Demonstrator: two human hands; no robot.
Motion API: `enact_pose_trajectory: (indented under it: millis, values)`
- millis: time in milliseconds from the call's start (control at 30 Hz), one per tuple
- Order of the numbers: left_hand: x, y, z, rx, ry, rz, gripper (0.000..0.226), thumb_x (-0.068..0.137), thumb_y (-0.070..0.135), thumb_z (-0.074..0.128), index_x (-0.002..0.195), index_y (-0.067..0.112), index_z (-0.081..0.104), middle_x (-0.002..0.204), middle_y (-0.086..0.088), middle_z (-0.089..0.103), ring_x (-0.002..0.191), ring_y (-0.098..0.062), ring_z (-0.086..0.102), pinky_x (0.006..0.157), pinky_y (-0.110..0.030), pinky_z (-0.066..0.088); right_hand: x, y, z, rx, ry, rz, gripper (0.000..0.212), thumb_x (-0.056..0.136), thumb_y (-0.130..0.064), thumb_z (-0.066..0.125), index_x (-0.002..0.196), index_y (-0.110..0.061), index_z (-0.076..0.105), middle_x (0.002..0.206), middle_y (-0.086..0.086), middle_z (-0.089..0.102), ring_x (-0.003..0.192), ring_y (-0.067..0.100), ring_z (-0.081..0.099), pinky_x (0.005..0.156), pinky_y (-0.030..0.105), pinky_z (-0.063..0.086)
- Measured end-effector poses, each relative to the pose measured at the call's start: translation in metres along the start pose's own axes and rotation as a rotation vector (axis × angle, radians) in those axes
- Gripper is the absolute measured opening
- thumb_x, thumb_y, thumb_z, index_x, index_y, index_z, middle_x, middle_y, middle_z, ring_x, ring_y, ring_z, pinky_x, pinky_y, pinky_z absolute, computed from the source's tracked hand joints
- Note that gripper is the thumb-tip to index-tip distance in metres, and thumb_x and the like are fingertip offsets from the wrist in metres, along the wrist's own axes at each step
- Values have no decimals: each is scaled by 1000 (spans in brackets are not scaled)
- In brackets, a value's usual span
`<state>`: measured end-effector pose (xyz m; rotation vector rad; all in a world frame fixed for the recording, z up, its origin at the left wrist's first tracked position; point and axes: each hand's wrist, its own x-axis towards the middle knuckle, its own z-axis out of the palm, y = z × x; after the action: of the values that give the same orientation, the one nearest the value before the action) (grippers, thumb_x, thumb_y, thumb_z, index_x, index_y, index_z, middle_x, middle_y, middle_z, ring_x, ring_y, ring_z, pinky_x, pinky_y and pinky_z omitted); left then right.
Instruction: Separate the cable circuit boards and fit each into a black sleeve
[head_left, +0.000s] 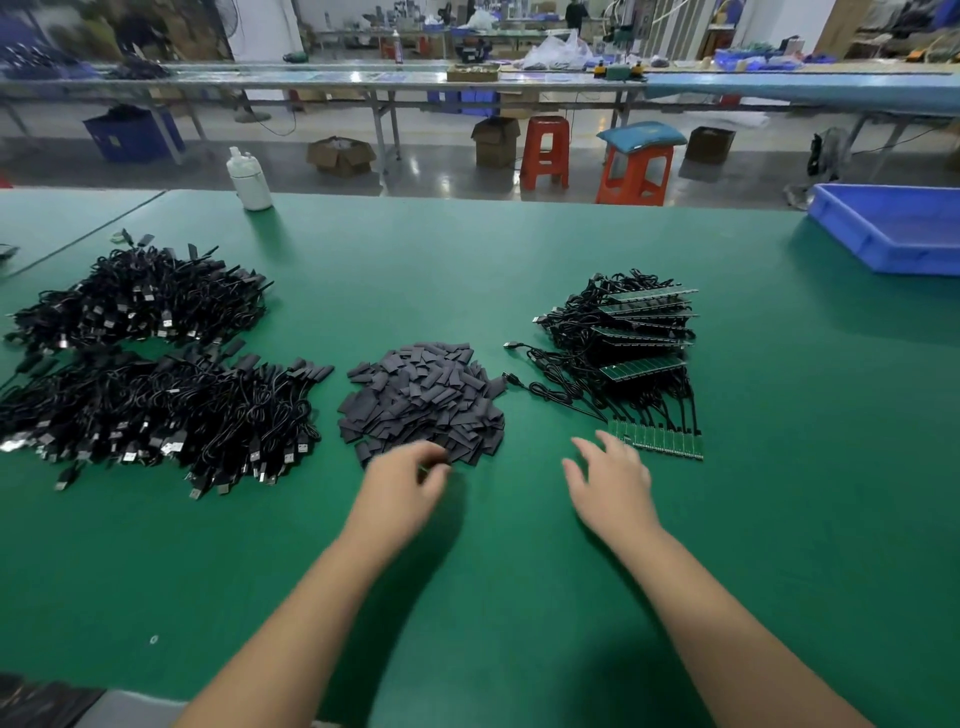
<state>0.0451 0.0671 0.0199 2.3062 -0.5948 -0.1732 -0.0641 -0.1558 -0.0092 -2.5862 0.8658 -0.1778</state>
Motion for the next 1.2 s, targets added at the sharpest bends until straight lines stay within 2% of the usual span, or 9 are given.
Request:
enact_pose_trajectory:
  millis: [100,200,400,467,567,667,767,933,1200]
  values:
    - [28,-34,-53,267,225,-7,23,93,15,61,114,10,70,105,-6,71,88,-20,65,90,-35,54,0,36,-3,-231,-160,78,54,102,-49,39,150,-25,38,162,13,23,149,30,19,119,48,19]
    - [54,-70,-97,415,357,-120,28,95,18,57,118,5,65,106,-16,66,86,-30,60,79,-42,52,-10,50,-1,-285,-194,32,48,104,-42,37,145,-19,47,157,5,37,146,22,31,118,43,24]
    - [73,-117,-131,640,85,-428,49,96,31,56,137,6,43,139,-21,42,124,-41,43,97,-51,44,-26,52,-8,-264,-23,-100,20,100,-32,49,100,-24,68,99,-11,65,97,11,60,92,31,44]
    - [70,-121,-125,704,109,-398,45,95,31,57,132,7,49,137,-21,45,123,-40,43,97,-50,44,-26,49,-10,-214,-55,-44,12,96,-25,54,106,-23,61,98,-10,58,92,12,59,80,28,44]
    - [64,-117,-109,742,256,-235,36,92,22,60,123,4,61,133,-22,53,123,-40,46,96,-49,43,-23,44,-6,-102,-124,34,52,88,-5,55,136,-20,38,122,2,45,71,15,52,62,29,40]
    - [57,-103,-83,698,311,-10,29,87,12,64,113,2,70,122,-21,63,112,-38,55,93,-50,48,-17,36,-2,-41,-155,117,72,92,-11,54,154,-15,17,140,9,35,91,20,58,76,30,46]
    - [51,-88,-48,612,197,74,29,91,17,60,117,11,70,119,-10,66,106,-27,59,89,-43,53,-13,27,3,-25,-172,107,49,98,-30,57,142,-14,43,133,7,50,116,22,54,96,37,47]
    - [49,-88,-11,593,-11,-69,37,96,32,53,130,17,55,128,-4,57,118,-24,47,92,-40,49,-17,17,13,-34,-197,-3,18,96,-31,59,113,-24,61,108,-4,55,97,13,54,84,31,49]
    - [47,-97,-8,439,90,-76,29,94,21,62,123,17,61,111,-3,66,106,-24,55,88,-40,50,-27,12,15,74,-152,-71,12,103,-26,46,104,-24,58,90,-11,60,77,6,56,67,26,47]
